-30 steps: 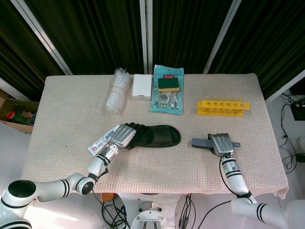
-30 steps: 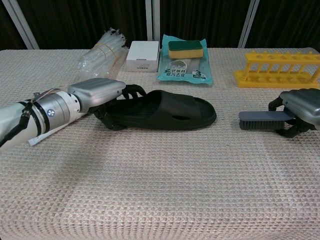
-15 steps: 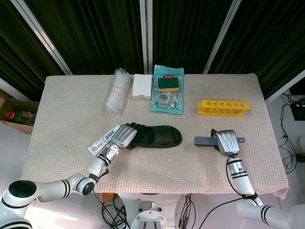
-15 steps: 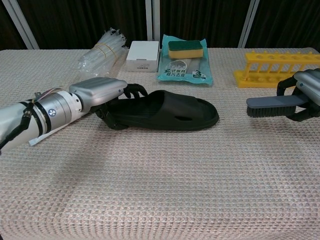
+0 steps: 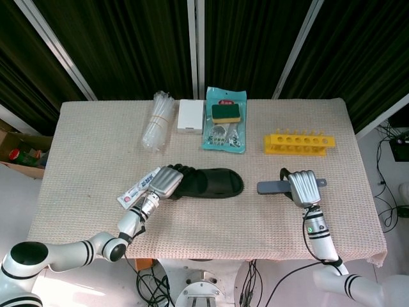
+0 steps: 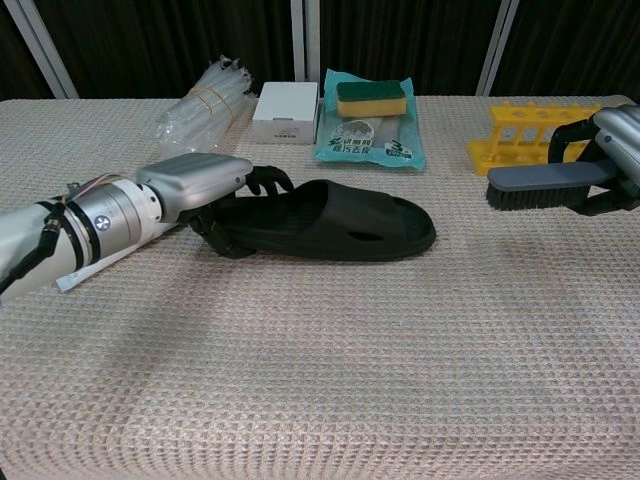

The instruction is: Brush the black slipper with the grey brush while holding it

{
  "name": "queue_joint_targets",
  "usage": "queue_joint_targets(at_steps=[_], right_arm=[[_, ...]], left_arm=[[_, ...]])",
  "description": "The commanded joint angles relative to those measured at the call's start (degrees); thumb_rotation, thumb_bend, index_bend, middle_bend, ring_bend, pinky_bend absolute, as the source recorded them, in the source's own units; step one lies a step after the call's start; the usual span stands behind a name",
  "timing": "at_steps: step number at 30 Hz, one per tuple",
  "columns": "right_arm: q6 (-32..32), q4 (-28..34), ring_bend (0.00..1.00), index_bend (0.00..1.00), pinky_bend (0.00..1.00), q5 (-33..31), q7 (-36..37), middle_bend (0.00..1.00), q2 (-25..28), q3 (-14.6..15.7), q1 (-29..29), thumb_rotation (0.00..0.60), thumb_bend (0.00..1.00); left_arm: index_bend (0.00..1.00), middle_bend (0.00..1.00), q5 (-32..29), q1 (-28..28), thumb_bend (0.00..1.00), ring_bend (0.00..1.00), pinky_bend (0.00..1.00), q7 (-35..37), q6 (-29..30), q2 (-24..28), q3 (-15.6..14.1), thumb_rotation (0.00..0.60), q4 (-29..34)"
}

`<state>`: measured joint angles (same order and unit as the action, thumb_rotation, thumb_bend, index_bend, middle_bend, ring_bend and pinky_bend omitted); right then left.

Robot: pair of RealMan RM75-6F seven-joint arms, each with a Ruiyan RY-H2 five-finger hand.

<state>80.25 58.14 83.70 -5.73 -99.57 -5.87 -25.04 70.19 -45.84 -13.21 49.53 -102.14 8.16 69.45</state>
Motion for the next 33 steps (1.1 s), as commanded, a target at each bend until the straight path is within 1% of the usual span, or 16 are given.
queue_joint_targets(at_steps=[1,5,8,13,19,27,33], right_arm=[[1.63,-1.52,1.00,1.00,1.00,0.51,2.21,1.00,-1.57,-1.12,0.03,0.600,0.97],[1.93,-2.04,1.00,1.00,1.00,-0.03,2.66,1.00,-3.86,-3.07,-0.94,0.600,0.97],[0.04,-1.23,1.00,1.00,1.00,-1.10,0.23,1.00,-5.62,-4.53,-2.56,0.600,0.97],[-4.26,0.29,1.00,1.00,1.00,-3.20,-6.12,1.00,-8.74,-6.75,-6.05,0.600,0.97],[-7.58,-0.08,1.00,1.00,1.00,-5.38,-9.73,1.00,-12.23,-9.10,-9.39,0.600,0.97],[-9.22,-2.29,1.00,1.00,1.00,-6.67,-12.69,1.00,-15.71,-9.48,-11.24,0.600,0.97],[-9.91,-3.44,1.00,1.00,1.00,-7.39,-12.37,1.00,-16.54,-8.96,-10.93,0.600,0.97]], left_arm=[[0.24,0.27,0.01,0.02,0.28,0.21,0.36,0.05,-0.04,0.05,-0.04,0.600,-0.01],[0.24,0.27,0.16,-0.04,0.28,0.21,0.36,0.18,-0.03,0.05,0.00,0.600,0.02],[0.24,0.27,0.30,-0.14,0.28,0.21,0.36,0.40,0.00,-0.01,0.10,0.600,0.09],[0.24,0.28,0.48,-0.41,0.28,0.22,0.36,1.01,-0.47,-0.27,0.12,0.600,0.04],[0.25,0.28,1.07,-0.48,0.28,0.22,0.36,2.52,-0.55,-0.16,0.21,0.600,-0.02],[0.25,0.28,1.67,-0.44,0.28,0.22,0.36,4.16,-0.45,0.19,0.29,0.600,-0.07],[0.25,0.28,1.96,-0.31,0.29,0.22,0.36,5.05,-0.36,0.24,0.21,0.600,-0.33]])
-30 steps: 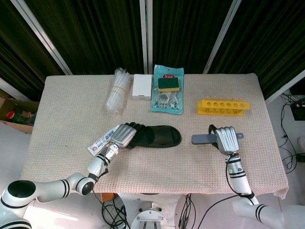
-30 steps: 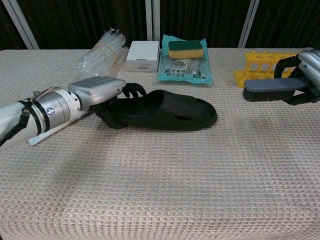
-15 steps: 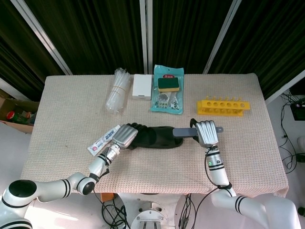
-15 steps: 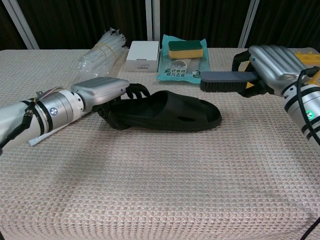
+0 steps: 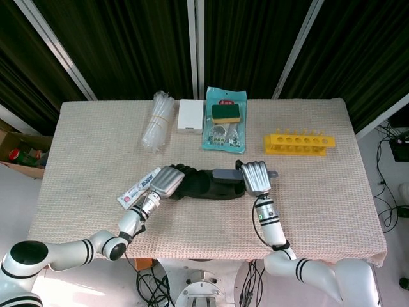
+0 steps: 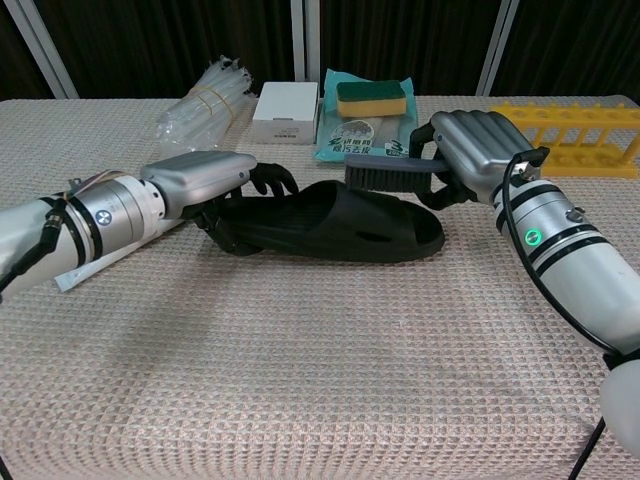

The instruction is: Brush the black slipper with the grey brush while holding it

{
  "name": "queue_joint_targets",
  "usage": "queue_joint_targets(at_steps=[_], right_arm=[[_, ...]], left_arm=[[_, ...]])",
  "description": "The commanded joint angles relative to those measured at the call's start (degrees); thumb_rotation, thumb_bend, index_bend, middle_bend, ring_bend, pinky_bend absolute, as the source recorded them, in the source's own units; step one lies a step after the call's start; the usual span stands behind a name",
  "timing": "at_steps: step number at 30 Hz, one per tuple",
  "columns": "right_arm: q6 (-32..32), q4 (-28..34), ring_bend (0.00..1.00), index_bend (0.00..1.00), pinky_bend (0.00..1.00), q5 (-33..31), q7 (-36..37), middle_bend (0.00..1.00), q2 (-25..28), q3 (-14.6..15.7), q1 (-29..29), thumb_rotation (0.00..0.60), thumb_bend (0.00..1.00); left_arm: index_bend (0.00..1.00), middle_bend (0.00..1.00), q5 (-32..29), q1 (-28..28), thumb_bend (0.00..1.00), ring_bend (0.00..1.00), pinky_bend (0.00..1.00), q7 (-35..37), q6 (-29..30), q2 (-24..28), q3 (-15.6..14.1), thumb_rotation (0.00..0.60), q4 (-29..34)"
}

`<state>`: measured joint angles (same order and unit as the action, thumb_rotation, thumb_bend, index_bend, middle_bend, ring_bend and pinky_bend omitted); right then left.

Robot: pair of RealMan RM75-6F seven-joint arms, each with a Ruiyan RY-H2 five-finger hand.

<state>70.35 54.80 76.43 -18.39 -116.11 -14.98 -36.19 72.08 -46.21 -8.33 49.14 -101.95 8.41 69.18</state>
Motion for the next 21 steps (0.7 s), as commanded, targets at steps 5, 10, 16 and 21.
queue_joint_targets(at_steps=[5,10,16,21], right_arm=[[0.21,0.36,1.00,1.00,1.00,-0.32,1.39,1.00,0.55,0.43,1.00,0.600,0.97],[-0.20,0.59,1.00,1.00,1.00,-0.27,1.09,1.00,-0.11,0.36,0.38,0.600,0.97],[-0.85,0.36,1.00,1.00,1.00,0.05,-0.77,1.00,-2.59,-0.55,-2.05,0.600,0.97],[-1.10,0.37,1.00,1.00,1.00,-0.55,-2.22,1.00,-3.39,-1.32,-2.87,0.600,0.98]], left_arm=[[0.25,0.28,0.13,0.16,0.29,0.22,0.37,0.51,0.03,0.31,-0.08,0.600,-0.11],[0.26,0.29,0.46,-0.03,0.29,0.22,0.37,0.58,0.01,-0.05,-0.14,0.600,-0.03],[0.26,0.29,0.35,-0.45,0.30,0.23,0.38,-0.50,0.69,-0.84,0.50,0.600,-0.14],[0.27,0.31,-0.94,0.01,0.32,0.24,0.38,-0.18,1.41,-0.98,1.51,0.600,-0.20]])
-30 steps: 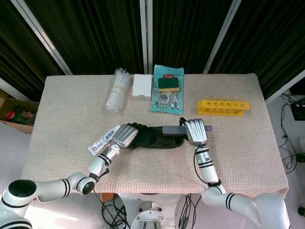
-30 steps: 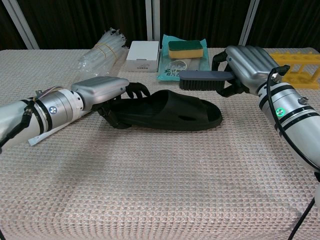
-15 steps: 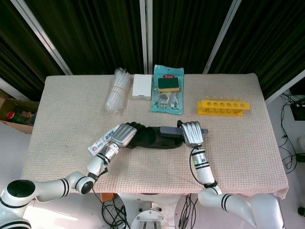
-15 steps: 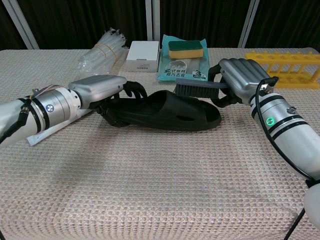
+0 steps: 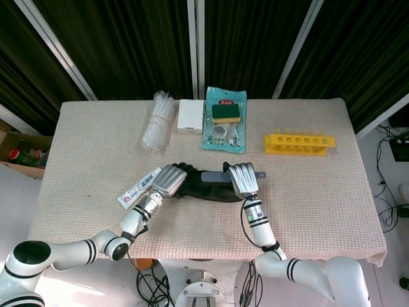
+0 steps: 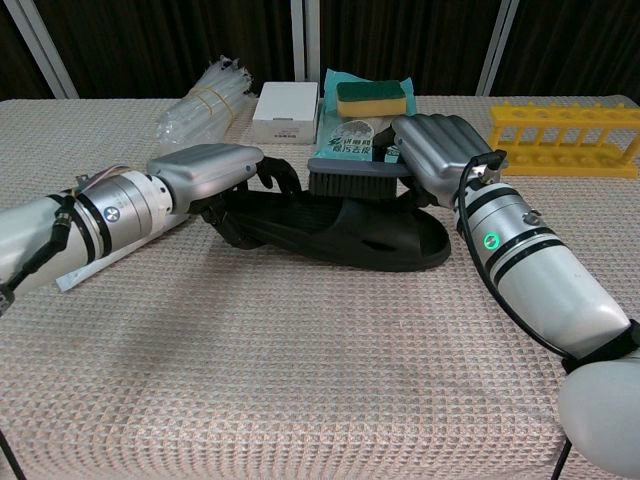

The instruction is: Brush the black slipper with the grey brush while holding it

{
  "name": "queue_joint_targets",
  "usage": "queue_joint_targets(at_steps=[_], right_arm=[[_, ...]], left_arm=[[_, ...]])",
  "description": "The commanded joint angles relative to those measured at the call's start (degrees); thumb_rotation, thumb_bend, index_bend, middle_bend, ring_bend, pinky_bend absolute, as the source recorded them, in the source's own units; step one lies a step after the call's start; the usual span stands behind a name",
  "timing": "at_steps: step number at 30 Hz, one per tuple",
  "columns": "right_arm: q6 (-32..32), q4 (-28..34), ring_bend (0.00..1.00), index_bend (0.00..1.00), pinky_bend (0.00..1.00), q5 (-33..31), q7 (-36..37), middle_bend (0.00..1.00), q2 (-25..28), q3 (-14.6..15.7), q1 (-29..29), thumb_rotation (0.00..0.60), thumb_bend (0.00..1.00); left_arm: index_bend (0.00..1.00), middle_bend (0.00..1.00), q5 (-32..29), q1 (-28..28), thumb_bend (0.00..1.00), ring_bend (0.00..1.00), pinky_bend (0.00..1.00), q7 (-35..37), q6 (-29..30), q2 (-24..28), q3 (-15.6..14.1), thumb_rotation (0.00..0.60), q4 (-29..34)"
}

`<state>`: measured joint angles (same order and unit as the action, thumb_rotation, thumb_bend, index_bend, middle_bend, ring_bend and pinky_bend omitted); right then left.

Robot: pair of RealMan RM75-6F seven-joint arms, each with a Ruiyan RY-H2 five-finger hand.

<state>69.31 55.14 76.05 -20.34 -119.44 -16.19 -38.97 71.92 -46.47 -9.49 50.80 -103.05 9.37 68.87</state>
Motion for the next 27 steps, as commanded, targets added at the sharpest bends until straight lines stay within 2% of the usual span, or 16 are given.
queue_joint_targets(at_steps=[1,14,27], right_arm=[[-0.01,0.06,1.00,1.00,1.00,-0.21,-0.39,1.00,0.14,-0.01,0.06,0.600,0.99],[0.64,2.08,1.00,1.00,1.00,-0.39,1.74,1.00,4.69,1.50,3.05,0.600,0.99],[-0.03,3.36,1.00,1.00,1.00,-0.36,0.06,1.00,2.58,0.73,0.89,0.600,0.99]], left_arm=[[0.28,0.31,-0.78,0.28,0.32,0.24,0.39,0.99,-0.35,0.37,0.49,0.600,0.07],[0.28,0.31,-0.46,0.55,0.36,0.24,0.39,2.58,-0.57,1.42,0.34,0.600,0.66],[0.28,0.31,-0.70,-0.02,0.41,0.24,0.39,4.79,-1.44,0.43,0.91,0.600,0.45]])
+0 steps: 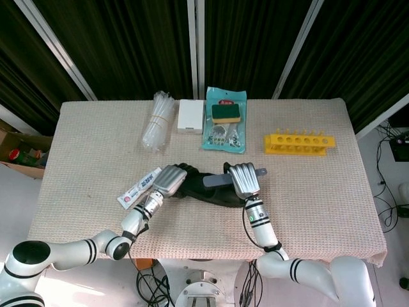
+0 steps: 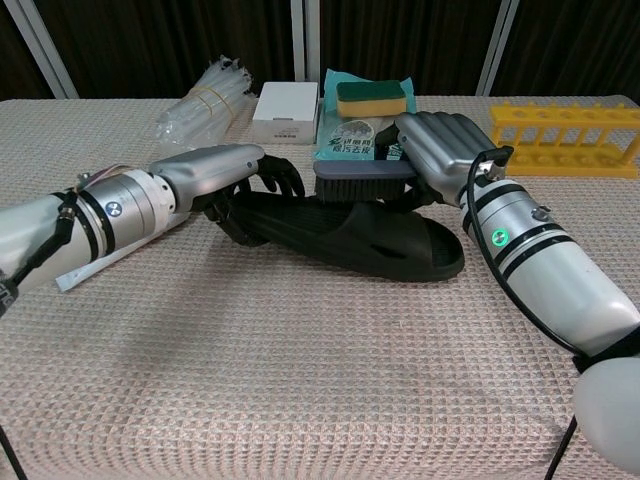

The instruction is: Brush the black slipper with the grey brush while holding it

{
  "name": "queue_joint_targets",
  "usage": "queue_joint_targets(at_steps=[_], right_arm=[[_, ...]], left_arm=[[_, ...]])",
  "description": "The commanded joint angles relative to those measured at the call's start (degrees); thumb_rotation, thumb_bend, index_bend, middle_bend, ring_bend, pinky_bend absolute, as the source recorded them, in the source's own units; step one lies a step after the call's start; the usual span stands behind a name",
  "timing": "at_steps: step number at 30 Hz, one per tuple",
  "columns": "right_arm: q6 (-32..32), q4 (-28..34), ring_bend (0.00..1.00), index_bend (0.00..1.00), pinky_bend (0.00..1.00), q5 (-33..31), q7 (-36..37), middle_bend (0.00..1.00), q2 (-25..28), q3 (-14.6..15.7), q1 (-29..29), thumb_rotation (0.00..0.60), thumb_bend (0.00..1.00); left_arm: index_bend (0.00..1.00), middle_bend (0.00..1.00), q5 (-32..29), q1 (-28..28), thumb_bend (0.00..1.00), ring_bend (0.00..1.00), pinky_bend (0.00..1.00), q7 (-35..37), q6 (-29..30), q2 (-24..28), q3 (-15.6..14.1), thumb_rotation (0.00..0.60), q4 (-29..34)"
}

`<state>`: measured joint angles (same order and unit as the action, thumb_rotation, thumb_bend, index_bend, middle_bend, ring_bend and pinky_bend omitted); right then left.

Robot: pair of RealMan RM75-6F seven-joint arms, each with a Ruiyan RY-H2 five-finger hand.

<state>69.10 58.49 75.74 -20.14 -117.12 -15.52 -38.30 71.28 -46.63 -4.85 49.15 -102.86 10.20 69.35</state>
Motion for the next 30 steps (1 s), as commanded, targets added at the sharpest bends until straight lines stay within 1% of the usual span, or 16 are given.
queue_joint_targets(at_steps=[1,7,11,15,18,24,30], right_arm=[[0.32,-0.03,1.00,1.00,1.00,-0.25,-0.12,1.00,0.67,0.12,0.59,0.600,0.99],[1.19,0.53,1.00,1.00,1.00,-0.75,1.48,1.00,3.91,0.64,2.91,0.600,0.99],[1.54,1.84,1.00,1.00,1.00,-0.84,2.14,1.00,5.38,0.66,3.62,0.600,0.99],[1.03,2.82,1.00,1.00,1.00,-0.66,1.01,1.00,4.60,0.90,2.92,0.600,0.99],[0.59,2.70,1.00,1.00,1.00,-0.72,0.22,1.00,3.28,0.80,2.15,0.600,0.99],[0.00,1.69,1.00,1.00,1.00,-0.79,0.04,1.00,0.51,-0.24,0.25,0.600,0.98],[1.41,2.29,1.00,1.00,1.00,-0.31,1.22,1.00,1.97,0.22,1.47,0.600,0.98]], left_arm=[[0.28,0.31,-0.11,0.32,0.41,0.24,0.39,0.29,0.44,0.57,0.15,0.600,0.00],[0.28,0.31,-0.29,1.22,0.41,0.24,0.39,0.64,0.94,2.40,-0.12,0.600,0.62],[0.28,0.31,-0.50,1.44,0.41,0.24,0.39,0.78,0.94,2.70,-0.17,0.600,0.70],[0.28,0.31,0.10,0.76,0.41,0.24,0.39,0.39,0.54,1.65,-0.40,0.600,0.82],[0.28,0.31,0.09,0.25,0.43,0.24,0.39,-0.10,0.25,0.82,-0.29,0.600,0.84],[0.28,0.31,-0.88,-0.12,0.45,0.24,0.39,-0.08,-0.21,0.31,0.38,0.600,0.93],[0.28,0.31,-1.41,0.45,0.45,0.24,0.39,0.46,0.28,1.49,0.73,0.600,0.27]])
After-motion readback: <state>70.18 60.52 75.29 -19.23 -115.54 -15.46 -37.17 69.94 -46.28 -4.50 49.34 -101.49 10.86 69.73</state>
